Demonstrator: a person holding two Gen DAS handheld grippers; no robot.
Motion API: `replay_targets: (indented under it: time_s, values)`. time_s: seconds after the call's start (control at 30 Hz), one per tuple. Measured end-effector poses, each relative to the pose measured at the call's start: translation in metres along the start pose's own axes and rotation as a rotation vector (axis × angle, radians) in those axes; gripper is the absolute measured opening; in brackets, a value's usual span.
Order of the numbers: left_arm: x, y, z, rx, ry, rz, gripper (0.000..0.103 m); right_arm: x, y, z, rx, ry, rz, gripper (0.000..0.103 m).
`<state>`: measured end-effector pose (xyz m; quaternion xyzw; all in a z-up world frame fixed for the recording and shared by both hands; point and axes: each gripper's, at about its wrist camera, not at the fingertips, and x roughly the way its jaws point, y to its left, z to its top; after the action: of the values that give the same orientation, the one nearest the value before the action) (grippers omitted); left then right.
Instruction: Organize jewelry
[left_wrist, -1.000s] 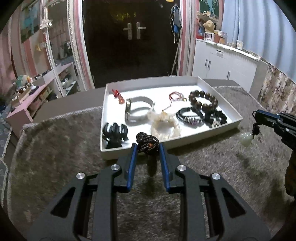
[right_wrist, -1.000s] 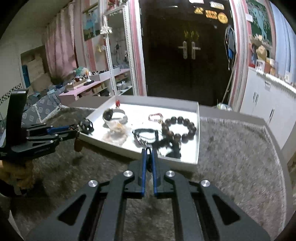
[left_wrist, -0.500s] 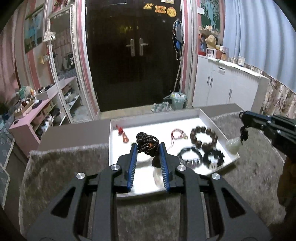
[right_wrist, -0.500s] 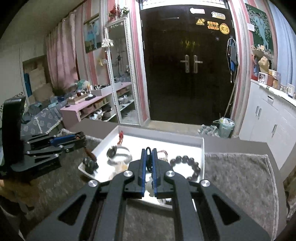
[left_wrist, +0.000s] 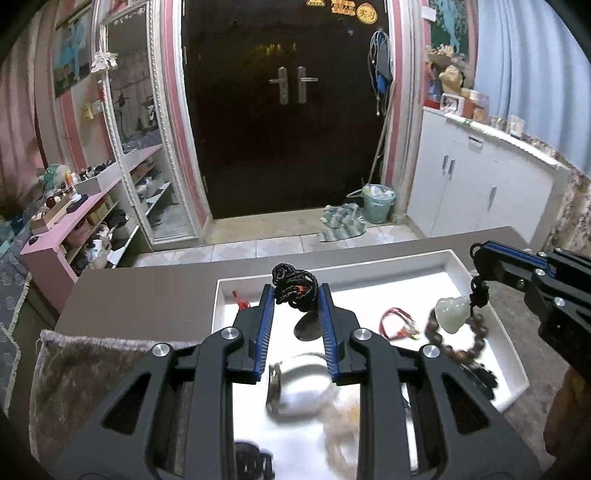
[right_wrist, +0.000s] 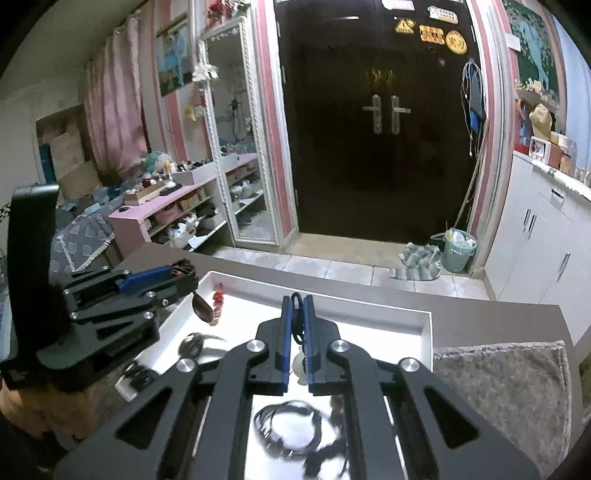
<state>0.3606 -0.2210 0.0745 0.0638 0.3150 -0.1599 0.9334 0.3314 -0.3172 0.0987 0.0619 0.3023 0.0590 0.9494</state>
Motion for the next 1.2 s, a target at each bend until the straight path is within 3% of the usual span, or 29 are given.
replay_targets:
  time_s: [0.43,1.2]
  values:
    - [0.064,-0.009,-0.004,-0.004,0.076,0.004,0.023,0.081,-0.022,-0.009,0.012,0.109,-0.045,0.005]
    - [0.092,-0.009,-0.012,-0.019,0.134,-0.012,0.024,0.099,-0.05,-0.024,0.077,0.185,-0.105,0.008]
